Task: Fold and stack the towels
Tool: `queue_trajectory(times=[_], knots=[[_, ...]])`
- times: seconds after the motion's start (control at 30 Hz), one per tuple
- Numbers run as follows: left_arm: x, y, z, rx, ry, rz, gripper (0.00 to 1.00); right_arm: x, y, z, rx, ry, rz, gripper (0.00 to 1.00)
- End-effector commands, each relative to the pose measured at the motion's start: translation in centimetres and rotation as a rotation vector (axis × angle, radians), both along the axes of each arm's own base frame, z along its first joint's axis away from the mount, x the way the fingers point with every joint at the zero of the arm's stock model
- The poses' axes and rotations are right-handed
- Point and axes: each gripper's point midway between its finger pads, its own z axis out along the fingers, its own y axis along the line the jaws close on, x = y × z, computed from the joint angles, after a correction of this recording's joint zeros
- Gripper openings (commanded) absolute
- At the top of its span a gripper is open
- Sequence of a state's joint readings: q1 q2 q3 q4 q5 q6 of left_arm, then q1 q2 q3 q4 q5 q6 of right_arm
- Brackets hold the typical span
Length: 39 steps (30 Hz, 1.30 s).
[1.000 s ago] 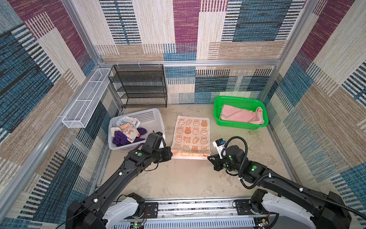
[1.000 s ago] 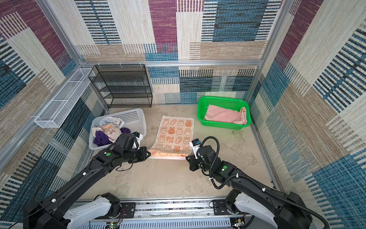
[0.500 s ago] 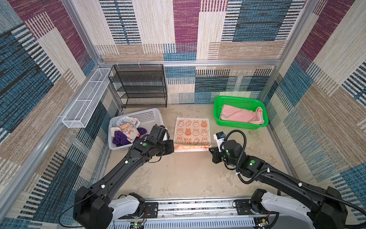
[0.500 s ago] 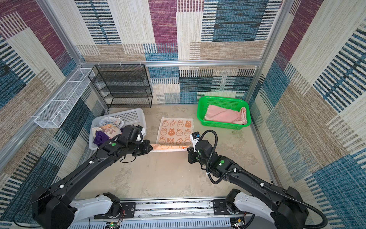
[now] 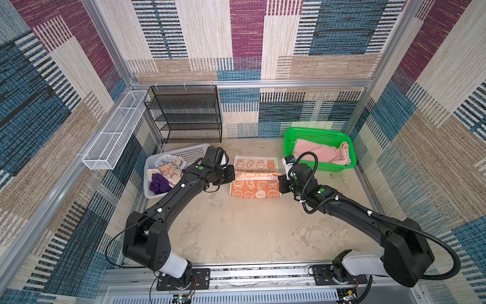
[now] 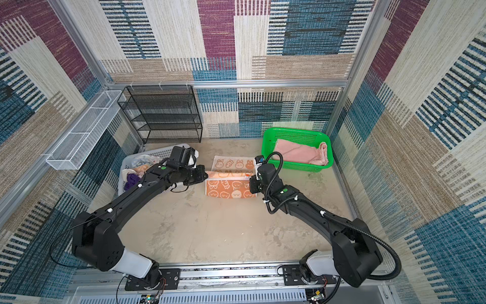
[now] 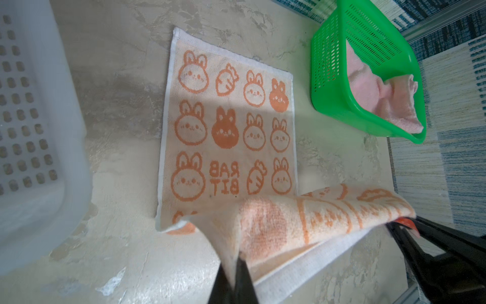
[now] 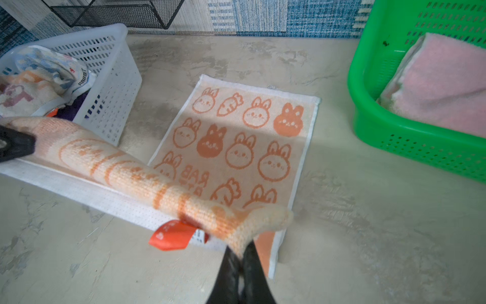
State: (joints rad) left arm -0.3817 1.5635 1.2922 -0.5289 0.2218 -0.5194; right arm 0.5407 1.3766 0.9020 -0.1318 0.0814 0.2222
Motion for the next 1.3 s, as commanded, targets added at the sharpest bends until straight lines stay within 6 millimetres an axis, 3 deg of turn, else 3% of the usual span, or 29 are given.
queue_trajectory(times=[0.0,0.37,0.67,0.9,1.1,1.27], knots=[[1.9,1.0,-0.4,0.048,-0.009,0.006,0.00,2.0,-1.3,0.1,-0.063,-0.031,-0.045,0.00],[6.8,0.3,-3.1,0.060,0.039,0.005,0.00,6.4,-1.9,-2.6,-0.059,-0.004,-0.081,0.00],[9.2,0.3,-6.6,0.095,0.087,0.046,0.00,9.8,-2.3,-5.8,-0.080,0.020,-0.131,0.00],[10.6,0.2,-7.9,0.099,0.104,0.069,0.00,11.9,-2.4,-7.7,-0.093,0.044,-0.155,0.00],[10.7,0.0,-7.6,0.083,0.102,0.060,0.00,11.9,-2.4,-7.4,-0.083,0.033,-0.154,0.00],[9.7,-0.2,-5.9,0.059,0.083,0.038,0.00,10.7,-2.5,-5.1,-0.069,0.001,-0.127,0.00]])
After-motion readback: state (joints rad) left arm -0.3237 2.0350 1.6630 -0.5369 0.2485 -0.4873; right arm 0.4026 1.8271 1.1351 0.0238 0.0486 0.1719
